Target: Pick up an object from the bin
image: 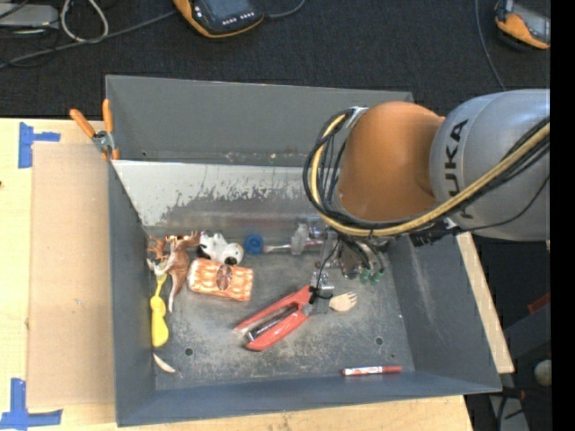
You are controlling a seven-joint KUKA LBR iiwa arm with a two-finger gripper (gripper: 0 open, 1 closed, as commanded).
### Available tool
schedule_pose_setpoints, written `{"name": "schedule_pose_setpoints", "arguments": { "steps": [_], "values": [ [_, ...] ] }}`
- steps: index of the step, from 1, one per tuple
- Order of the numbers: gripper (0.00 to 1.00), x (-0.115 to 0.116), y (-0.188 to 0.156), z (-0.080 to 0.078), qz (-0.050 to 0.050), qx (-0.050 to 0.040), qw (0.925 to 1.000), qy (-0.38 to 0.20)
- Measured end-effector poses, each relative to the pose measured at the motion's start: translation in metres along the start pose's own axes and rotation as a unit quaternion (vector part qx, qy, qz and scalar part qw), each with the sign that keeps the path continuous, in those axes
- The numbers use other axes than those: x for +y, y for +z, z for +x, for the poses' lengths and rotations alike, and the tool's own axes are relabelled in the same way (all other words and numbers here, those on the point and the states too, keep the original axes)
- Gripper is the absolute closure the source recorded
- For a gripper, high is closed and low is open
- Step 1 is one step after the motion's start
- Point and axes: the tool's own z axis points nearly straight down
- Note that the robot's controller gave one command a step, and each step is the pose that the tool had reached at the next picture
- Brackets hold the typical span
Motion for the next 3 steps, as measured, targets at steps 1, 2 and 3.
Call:
{"name": "schedule_pose_setpoints", "arguments": {
  "steps": [1,2,3],
  "values": [
    [0.00,0.000,-0.003,-0.002,0.000,-0.0034,1.0000,0.001],
    [0.00,0.003,0.037,0.006,0.000,-0.0046,0.9990,-0.045],
    [0.00,0.019,0.085,0.051,0.000,-0.0059,0.9988,-0.048]
  ]
}}
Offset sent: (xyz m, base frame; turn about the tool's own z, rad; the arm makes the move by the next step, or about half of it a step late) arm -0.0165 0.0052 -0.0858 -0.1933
